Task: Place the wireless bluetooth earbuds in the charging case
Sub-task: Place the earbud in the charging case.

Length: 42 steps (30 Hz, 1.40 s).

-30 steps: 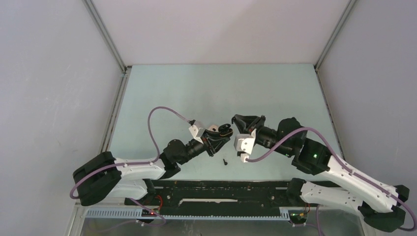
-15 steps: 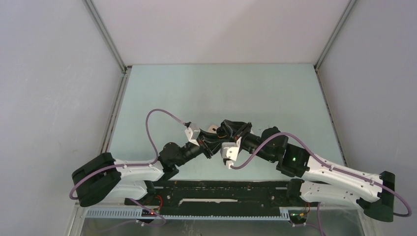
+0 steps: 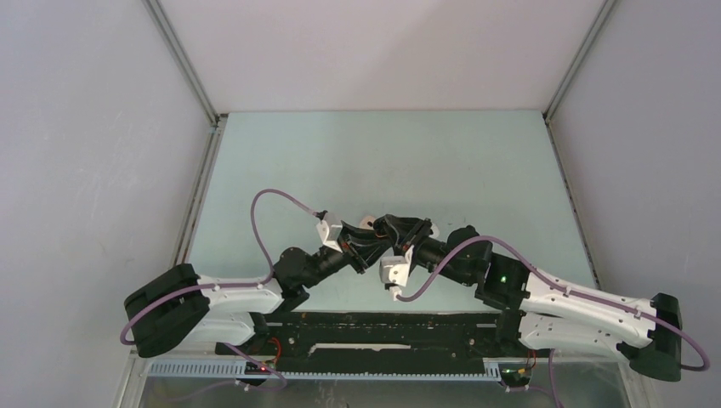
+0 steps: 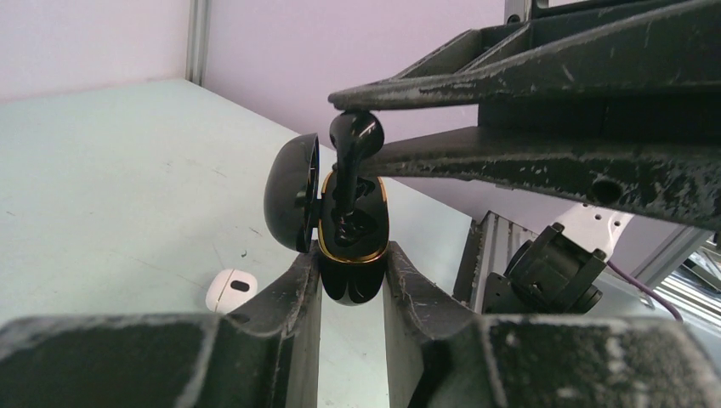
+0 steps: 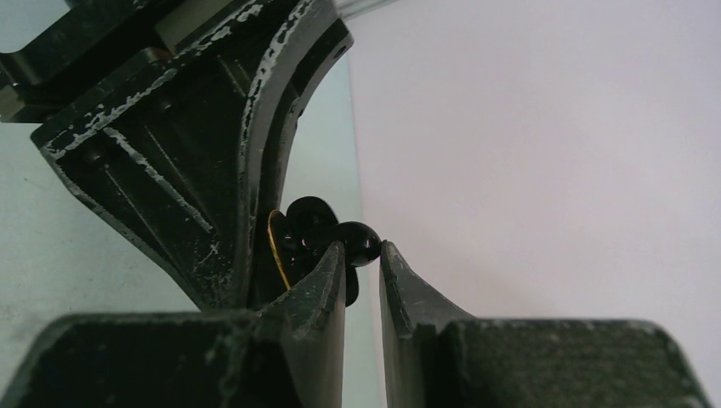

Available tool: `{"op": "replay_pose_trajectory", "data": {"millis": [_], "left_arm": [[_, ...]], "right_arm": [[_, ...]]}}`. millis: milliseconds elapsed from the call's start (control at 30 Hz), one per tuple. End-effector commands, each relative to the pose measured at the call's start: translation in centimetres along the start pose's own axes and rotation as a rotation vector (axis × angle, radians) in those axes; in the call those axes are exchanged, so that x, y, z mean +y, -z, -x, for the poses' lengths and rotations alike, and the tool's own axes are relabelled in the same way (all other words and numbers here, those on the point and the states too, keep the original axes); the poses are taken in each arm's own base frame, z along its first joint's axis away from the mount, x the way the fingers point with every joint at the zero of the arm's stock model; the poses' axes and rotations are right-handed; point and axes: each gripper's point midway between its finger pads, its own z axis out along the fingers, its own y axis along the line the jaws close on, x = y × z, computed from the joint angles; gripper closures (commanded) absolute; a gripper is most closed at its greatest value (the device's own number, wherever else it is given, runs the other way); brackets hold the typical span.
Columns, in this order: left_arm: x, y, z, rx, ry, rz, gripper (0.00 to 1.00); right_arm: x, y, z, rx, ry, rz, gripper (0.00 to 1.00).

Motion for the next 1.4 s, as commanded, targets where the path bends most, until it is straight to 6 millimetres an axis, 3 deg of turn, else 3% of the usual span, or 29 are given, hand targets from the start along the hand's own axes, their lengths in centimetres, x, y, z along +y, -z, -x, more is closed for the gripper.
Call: {"op": "replay_pose_trajectory", "data": {"millis": [0, 967, 1367], "left_arm": [[-0.8, -0.1, 1.3, -0.055, 0.005, -0.032, 1.0], [-1.0, -0.2, 1.1, -0.06, 0.004, -0.04, 1.0], [-0.9, -0.3, 0.9, -0.06, 0.002, -0.037, 1.0]], "right_arm": [[-1.4, 0.0, 0.8, -0.025, 0.024, -0.064, 1.0], [1.6, -0.2, 0.1, -0.013, 0.105, 0.034, 1.0], [1.9, 0.1, -0.2, 0.0, 0.094, 0.048, 1.0]]}}
